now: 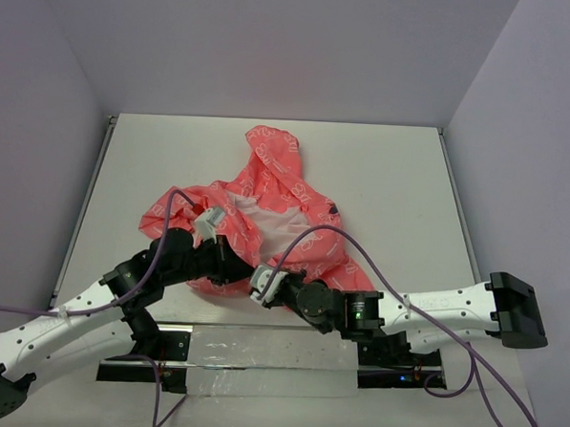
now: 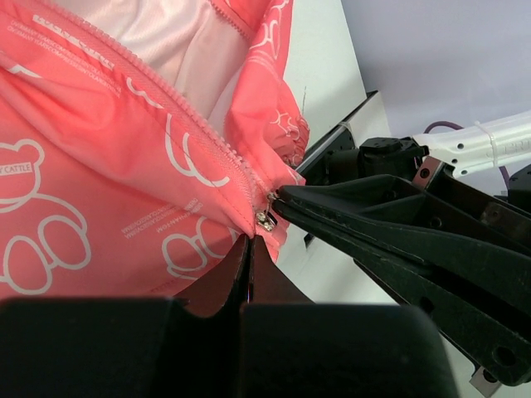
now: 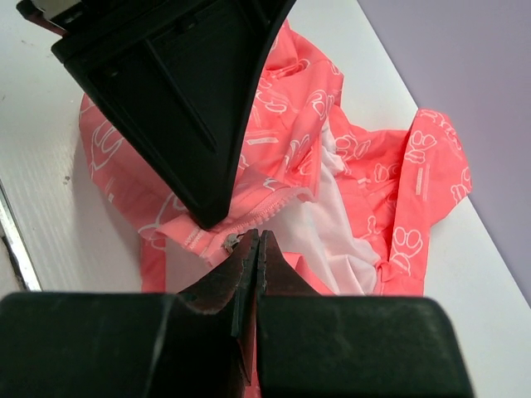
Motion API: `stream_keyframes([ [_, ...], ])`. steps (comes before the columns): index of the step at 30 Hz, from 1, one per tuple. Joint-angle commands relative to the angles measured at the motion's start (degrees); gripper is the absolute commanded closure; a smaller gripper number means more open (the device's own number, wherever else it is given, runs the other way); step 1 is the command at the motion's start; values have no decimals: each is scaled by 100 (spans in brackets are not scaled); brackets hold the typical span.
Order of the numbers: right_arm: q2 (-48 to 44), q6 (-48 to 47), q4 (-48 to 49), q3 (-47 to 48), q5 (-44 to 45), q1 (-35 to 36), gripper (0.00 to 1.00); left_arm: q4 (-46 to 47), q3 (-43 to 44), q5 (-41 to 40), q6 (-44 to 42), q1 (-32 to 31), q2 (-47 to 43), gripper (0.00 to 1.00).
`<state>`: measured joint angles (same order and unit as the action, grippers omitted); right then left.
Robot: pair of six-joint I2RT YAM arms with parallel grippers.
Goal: Zip up the jacket
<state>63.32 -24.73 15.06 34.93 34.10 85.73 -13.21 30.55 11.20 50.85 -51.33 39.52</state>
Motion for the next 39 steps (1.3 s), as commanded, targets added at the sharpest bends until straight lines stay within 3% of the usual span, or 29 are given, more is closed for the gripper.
stream_keyframes([
  [1, 101, -212, 292, 408, -117, -288, 100, 64, -14, 427, -149, -48, -111, 100],
  [8, 164, -138, 160, 524, -399, -355, 100, -217, 175, 15, -150, -44, -129, 97],
  [10, 104, -78, 154, 506, -431, -352, 100, -294, 212, -78, -100, -35, -93, 79],
  [11, 72, -29, 135, 507, -449, -347, 100, -318, 220, -101, -56, -36, -78, 64],
  [12, 42, 1, 112, 515, -456, -346, 100, -289, 198, -109, 18, -43, -85, 42],
  [15, 11, 29, 47, 524, -450, -317, 100, -247, 136, -198, 189, -38, -164, 23],
  [21, -22, 91, -40, 524, -439, -285, 100, 158, -372, -507, 867, -35, -723, 23],
  [30, -161, 99, -117, 489, -405, -259, 100, 2033, -2100, -1080, 3136, -35, -2089, 24],
  [39, -118, 88, -94, 491, -404, -244, 100, 2932, -2237, -915, 3314, -35, -1621, 21],
])
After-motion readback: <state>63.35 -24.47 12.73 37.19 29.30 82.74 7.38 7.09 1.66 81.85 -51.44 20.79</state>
